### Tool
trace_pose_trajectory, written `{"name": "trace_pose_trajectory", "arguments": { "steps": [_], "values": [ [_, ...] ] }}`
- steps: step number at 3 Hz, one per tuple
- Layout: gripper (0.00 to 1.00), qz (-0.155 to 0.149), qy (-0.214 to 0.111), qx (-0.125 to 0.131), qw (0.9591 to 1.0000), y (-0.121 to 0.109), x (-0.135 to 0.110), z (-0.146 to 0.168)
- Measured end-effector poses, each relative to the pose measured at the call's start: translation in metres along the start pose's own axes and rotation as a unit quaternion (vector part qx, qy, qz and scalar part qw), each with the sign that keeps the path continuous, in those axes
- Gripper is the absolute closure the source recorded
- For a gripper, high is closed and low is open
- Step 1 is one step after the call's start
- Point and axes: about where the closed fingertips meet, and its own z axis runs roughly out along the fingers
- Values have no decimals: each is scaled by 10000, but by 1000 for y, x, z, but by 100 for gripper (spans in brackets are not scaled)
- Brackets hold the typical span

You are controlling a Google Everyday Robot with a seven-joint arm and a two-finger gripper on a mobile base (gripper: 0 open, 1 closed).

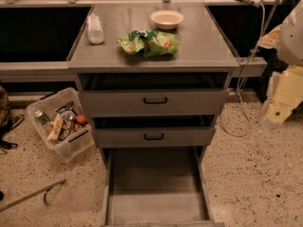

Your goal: Place green rice chip bag into bottom drawer

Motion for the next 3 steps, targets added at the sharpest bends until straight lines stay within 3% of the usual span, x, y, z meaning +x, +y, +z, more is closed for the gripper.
{"name": "trace_pose_trajectory", "arguments": {
  "steps": [1,2,3],
  "values": [
    [0,-2,0,8,10000,0,0,0],
    [0,-49,-21,238,9997,-28,-5,11],
    [0,-125,-247,561,9980,-84,-15,25]
  ]
}}
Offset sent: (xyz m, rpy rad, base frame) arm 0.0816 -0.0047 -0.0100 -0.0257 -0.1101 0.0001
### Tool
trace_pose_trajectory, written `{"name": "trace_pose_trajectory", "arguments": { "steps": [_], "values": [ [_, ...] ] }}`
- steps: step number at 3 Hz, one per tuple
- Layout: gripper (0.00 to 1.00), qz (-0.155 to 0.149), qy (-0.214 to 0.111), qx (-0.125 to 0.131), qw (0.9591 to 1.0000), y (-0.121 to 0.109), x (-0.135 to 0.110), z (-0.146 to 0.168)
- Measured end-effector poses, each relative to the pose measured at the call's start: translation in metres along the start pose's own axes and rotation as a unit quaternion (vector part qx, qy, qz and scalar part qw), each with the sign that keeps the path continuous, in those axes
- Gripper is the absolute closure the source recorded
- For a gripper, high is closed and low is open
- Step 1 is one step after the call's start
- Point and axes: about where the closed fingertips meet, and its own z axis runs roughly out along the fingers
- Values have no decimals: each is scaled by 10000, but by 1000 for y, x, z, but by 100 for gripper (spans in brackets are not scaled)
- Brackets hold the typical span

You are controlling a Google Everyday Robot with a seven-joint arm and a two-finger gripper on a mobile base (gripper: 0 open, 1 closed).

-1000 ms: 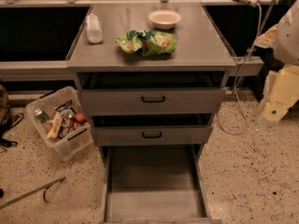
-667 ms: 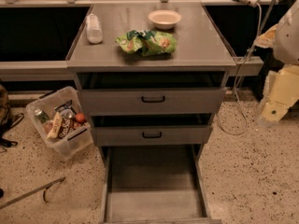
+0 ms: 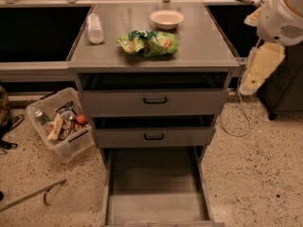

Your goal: Place green rice chip bag into bottom drawer

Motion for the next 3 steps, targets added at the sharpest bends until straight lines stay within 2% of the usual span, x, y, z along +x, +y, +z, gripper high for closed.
{"name": "trace_pose_trajectory", "arguments": {
  "steps": [1,2,3],
  "values": [
    [0,-122,-441,375,9982,-64,-22,18],
    [0,-346,-885,517,9941,-111,-54,43],
    [0,-520,-1453,376,9873,-146,-90,69]
  ]
}}
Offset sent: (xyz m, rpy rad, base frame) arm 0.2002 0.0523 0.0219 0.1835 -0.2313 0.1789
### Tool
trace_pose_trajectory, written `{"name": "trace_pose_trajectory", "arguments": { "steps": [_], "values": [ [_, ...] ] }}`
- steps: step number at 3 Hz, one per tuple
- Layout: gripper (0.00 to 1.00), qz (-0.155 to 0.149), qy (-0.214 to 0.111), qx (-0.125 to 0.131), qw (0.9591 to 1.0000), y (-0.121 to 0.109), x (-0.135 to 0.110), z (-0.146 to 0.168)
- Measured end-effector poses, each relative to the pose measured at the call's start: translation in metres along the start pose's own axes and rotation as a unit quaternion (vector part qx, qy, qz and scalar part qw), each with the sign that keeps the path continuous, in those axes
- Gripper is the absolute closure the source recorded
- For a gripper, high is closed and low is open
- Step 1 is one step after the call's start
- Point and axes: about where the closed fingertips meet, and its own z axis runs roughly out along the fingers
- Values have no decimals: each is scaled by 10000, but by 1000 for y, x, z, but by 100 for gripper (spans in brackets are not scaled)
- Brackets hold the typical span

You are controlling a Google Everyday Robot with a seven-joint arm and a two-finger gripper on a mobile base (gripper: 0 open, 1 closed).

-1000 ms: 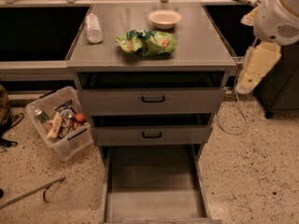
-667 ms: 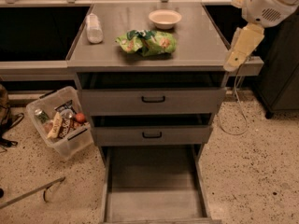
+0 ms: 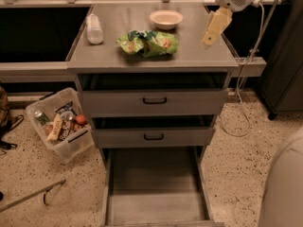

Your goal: Place green rice chip bag into bottom drawer

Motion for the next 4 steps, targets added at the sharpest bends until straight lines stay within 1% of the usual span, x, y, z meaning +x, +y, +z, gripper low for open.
{"name": "trace_pose_trajectory", "arguments": {
  "steps": [1,2,3,4],
  "values": [
    [0,-1,0,0,10000,0,0,0],
    [0,-94,-16,-48,9999,-4,-2,13],
    [0,-368,-255,-178,9988,-17,-20,58],
    [0,-644,-578,-413,9954,-19,-44,113]
  ]
}}
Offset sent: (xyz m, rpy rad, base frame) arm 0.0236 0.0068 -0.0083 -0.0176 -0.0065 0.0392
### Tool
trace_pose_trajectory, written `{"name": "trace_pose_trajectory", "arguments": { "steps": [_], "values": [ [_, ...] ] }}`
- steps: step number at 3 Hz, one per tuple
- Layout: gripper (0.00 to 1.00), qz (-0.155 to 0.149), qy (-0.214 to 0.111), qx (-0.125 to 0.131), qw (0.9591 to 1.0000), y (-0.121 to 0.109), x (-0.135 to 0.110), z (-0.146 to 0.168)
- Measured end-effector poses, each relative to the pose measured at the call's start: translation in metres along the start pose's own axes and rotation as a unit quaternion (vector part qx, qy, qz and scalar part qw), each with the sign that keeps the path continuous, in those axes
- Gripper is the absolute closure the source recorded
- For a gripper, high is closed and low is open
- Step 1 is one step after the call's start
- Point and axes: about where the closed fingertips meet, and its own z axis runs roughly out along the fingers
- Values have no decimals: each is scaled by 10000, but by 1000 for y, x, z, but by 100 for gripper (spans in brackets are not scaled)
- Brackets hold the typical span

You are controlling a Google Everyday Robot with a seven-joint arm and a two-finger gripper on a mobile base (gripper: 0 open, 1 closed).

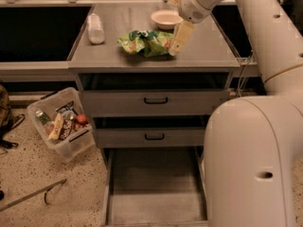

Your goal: Place green rice chip bag into bottom drawer

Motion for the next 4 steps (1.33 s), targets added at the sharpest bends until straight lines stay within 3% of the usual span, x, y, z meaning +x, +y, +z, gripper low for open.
{"name": "trace_pose_trajectory", "arguments": {
  "steps": [1,3,4],
  "values": [
    [0,-159,-173,-211,9995,1,-8,42],
    [0,-249,-187,-624,9976,14,-5,105],
    [19,-247,-187,-628,9975,14,-5,106]
  ]
}}
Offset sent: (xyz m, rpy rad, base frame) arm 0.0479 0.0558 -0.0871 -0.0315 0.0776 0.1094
